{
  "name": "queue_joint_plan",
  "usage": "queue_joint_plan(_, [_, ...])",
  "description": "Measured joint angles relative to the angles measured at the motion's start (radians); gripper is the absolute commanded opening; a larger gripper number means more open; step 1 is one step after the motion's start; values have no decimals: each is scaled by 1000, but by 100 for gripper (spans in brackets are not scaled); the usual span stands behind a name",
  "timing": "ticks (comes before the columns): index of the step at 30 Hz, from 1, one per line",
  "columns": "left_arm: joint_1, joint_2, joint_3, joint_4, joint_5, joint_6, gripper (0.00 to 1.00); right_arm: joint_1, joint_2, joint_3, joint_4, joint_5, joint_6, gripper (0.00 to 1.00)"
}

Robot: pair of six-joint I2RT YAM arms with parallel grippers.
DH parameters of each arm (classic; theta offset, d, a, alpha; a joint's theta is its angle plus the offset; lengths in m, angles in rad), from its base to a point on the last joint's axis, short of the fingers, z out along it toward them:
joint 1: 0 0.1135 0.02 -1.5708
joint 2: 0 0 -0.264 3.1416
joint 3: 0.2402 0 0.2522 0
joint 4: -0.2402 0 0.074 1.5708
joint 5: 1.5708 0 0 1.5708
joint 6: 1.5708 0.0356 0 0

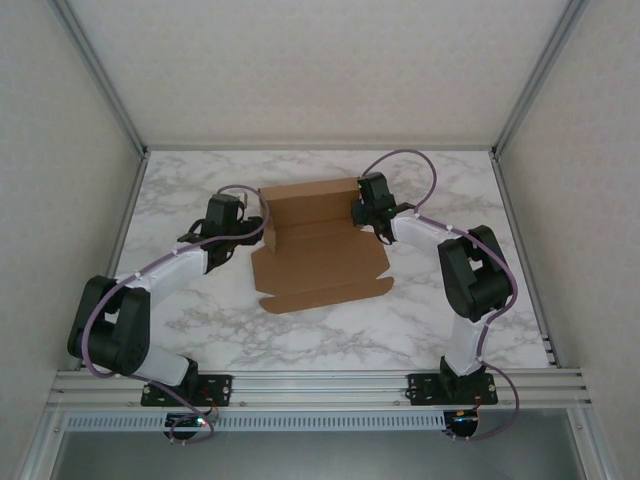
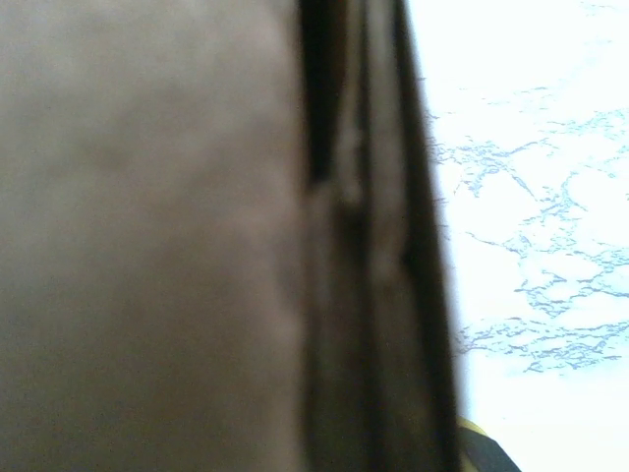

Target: Fold the paper box

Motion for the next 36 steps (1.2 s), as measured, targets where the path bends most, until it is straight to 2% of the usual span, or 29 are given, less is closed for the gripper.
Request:
queue_joint_plan(15, [-8, -45, -10, -18, 19, 45, 59, 0, 0, 0, 0, 6, 3, 0])
queue_joint_plan(26, [-30, -7, 0, -5, 85, 56, 64, 0, 0, -1, 3, 2, 2, 0])
queue_joint_plan(36, [-32, 39, 7, 99, 89, 94, 69, 0, -4, -11, 14, -5, -3, 0])
